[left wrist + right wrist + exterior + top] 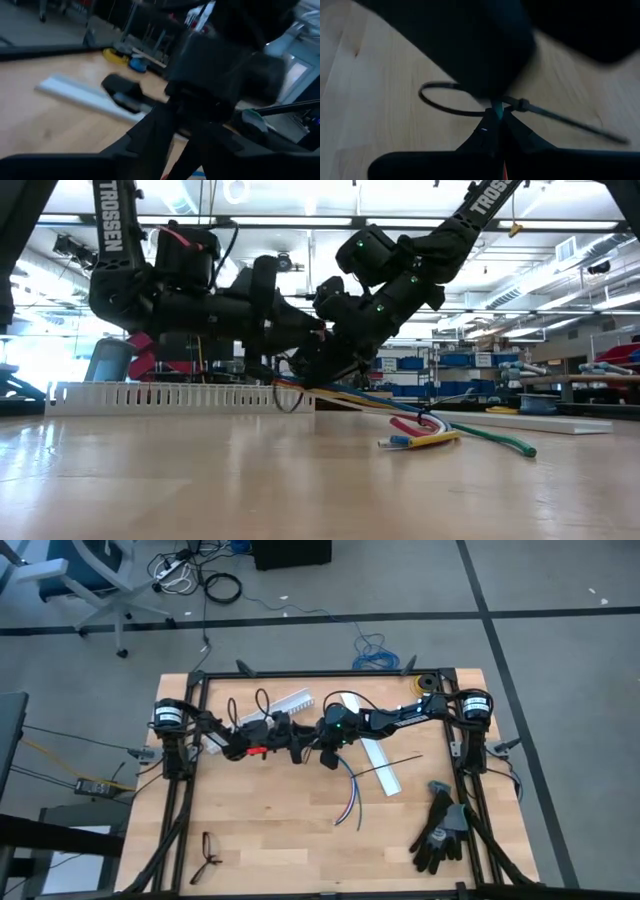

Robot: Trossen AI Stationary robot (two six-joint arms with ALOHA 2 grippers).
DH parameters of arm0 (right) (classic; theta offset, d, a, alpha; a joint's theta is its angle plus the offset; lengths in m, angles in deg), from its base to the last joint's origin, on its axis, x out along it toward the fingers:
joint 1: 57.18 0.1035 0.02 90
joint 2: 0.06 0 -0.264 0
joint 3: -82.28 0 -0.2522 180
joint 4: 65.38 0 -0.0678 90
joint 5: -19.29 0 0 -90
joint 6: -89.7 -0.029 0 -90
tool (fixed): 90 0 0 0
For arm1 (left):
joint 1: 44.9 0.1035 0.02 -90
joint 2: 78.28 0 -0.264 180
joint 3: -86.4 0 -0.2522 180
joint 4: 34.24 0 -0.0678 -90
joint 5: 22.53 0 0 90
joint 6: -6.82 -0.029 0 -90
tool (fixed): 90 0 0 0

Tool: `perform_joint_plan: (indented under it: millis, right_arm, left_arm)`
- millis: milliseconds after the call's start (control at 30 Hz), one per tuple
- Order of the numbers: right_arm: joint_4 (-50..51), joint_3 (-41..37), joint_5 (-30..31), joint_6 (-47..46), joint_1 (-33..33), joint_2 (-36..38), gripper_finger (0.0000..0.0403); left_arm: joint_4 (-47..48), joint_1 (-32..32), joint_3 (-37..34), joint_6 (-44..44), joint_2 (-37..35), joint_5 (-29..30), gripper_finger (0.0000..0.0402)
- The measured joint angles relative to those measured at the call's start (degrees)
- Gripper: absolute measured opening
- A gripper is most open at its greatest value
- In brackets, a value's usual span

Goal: Ziptie cables
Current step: Wrap the cable wires with the black zip tie

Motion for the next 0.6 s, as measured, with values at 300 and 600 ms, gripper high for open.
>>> perform_joint_plan:
  millis: [300,600]
  right_arm:
    - [1.16,-0.26,-0.09,0.07,-0.07,-0.07,0.0]
    - [1.39,-0.21,-0.07,-0.39,-0.13,-0.04,0.0]
  left_arm:
    - [-5.76,1.94,-8.27,-0.28,-8.05,0.25,0.0137]
    - [-3.15,1.39,-18.22,13.8,-10.24,0.14,0.0137]
